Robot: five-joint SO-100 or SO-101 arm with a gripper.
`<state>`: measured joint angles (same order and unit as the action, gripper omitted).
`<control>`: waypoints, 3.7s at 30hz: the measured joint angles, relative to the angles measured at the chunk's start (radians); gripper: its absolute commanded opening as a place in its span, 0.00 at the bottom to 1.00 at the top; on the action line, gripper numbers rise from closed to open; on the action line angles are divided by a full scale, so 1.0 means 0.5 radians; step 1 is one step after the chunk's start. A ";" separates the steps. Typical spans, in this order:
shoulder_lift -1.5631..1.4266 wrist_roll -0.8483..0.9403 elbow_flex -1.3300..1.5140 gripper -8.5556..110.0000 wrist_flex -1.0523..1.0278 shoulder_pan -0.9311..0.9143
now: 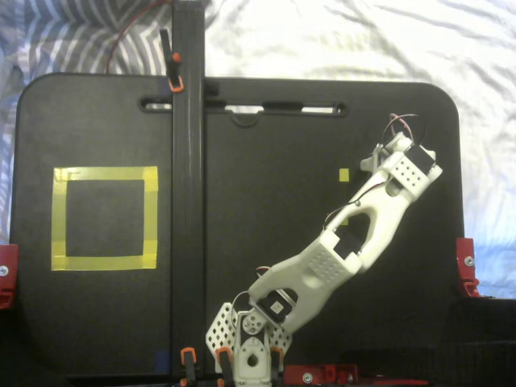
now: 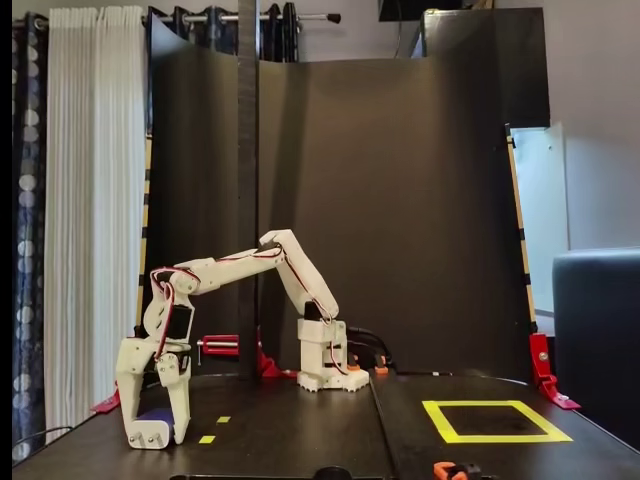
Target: Grasp a block and put it in the designated area.
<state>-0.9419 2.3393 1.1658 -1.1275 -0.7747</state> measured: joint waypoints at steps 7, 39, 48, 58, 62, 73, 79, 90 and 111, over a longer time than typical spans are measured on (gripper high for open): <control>-0.199 -0.052 0.006 0.26 -0.239 0.055; -0.911 -0.862 0.518 0.26 -0.423 0.727; -1.034 -1.374 0.614 0.26 -0.488 1.215; -1.037 -1.868 0.614 0.26 -0.586 1.755; -1.037 -2.046 0.614 0.26 -0.598 1.985; -1.037 -2.510 0.620 0.26 -0.699 2.528; -1.037 -2.724 0.641 0.26 -0.727 2.810; -1.019 -2.997 0.669 0.26 -0.696 3.191; -0.623 -3.080 0.675 0.26 -0.310 3.292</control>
<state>-1.2533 0.7992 1.5033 -1.2824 0.8713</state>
